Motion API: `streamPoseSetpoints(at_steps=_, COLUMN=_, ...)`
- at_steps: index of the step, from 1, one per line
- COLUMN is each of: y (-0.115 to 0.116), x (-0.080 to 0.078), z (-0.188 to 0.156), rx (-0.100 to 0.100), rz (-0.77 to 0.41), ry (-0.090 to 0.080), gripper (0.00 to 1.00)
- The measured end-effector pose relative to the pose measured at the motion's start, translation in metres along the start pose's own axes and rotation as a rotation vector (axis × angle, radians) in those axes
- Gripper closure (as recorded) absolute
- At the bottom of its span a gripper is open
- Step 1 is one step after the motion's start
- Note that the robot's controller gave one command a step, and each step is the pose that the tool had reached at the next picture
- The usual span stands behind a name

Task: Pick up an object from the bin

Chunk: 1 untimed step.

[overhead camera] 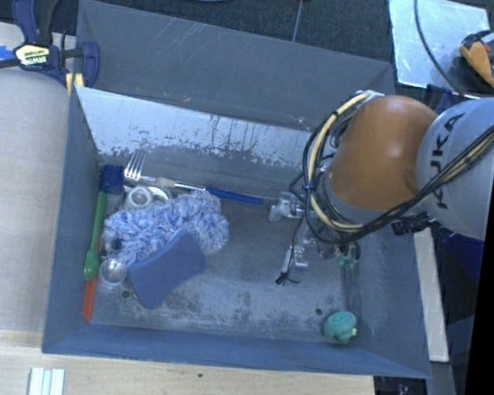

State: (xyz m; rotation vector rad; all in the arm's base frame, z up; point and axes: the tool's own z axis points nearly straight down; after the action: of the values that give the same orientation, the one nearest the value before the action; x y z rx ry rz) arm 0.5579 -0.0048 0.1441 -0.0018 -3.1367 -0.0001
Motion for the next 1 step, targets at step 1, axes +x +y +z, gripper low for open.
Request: streamPoseSetpoints(at_steps=1, y=-0.0001, x=-0.0019, z=-0.0047, rx=0.000, rz=0.000, ry=-0.009, gripper=0.00)
